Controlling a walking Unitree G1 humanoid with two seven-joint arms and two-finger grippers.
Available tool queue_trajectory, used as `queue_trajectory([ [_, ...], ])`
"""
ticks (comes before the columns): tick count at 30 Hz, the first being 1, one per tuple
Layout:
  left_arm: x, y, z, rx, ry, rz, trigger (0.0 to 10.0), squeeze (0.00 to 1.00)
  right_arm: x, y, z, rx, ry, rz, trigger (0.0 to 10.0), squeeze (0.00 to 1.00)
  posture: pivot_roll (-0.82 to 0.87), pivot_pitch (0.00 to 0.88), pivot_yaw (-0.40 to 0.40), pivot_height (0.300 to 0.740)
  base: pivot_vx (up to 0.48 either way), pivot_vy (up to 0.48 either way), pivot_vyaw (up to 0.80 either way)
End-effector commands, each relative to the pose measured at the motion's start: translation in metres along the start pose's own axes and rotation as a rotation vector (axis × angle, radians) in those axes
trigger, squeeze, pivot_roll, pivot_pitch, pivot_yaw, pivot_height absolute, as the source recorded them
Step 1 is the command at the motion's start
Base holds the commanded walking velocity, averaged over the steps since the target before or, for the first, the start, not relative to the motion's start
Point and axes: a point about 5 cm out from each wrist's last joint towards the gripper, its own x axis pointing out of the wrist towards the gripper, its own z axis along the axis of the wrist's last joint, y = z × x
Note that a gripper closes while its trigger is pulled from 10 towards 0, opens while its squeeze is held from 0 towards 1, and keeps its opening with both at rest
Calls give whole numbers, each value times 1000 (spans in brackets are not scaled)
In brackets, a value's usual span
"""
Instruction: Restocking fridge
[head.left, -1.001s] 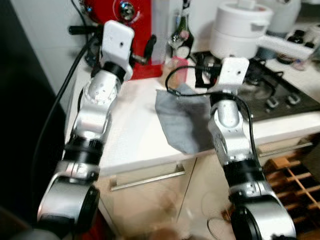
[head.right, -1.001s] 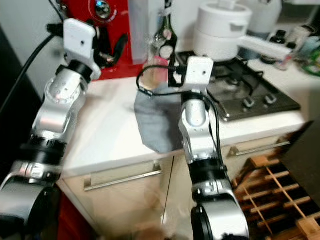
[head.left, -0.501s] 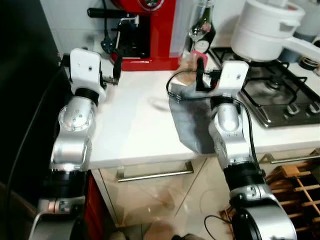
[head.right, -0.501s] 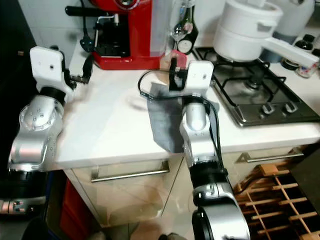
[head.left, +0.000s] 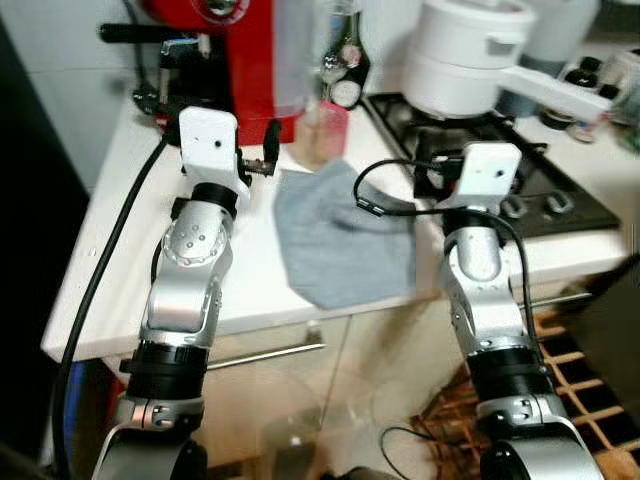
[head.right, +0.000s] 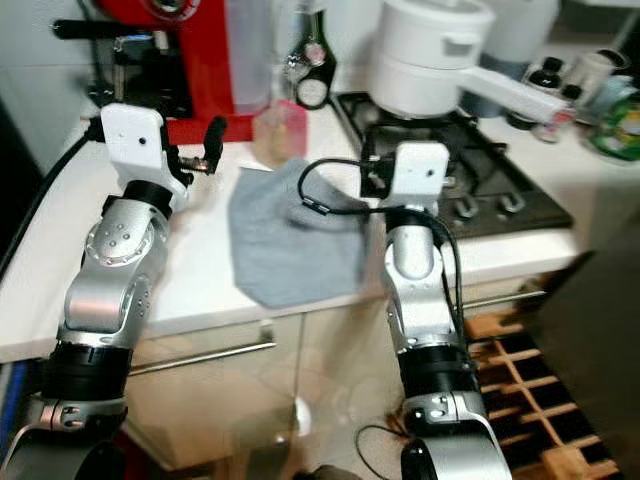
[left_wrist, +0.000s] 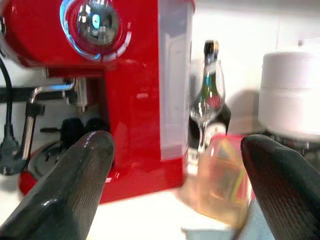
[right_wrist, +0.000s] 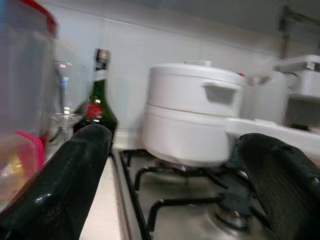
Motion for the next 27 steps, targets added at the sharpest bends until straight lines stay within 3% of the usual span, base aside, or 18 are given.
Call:
queue_trajectory([
  [1,4,-4,4,-8,-10,4,10000,0,1,0,4,-18,-16,18,10000,0,-51,0,-35,740,0,0,0],
  [6,6,-1,5,15,-13,27,10000,0,1,8,5,-49,-18,64,10000,0,-49,0,-33,740,0,0,220],
  [13,12,0,12,76,-33,14,10000,0,0,9,4,-20,-7,53,10000,0,-42,0,-35,740,0,0,267],
  [27,16,-4,11,53,-19,-5,10000,0,1,13,3,-11,1,81,10000,0,-44,0,-46,740,0,0,156],
])
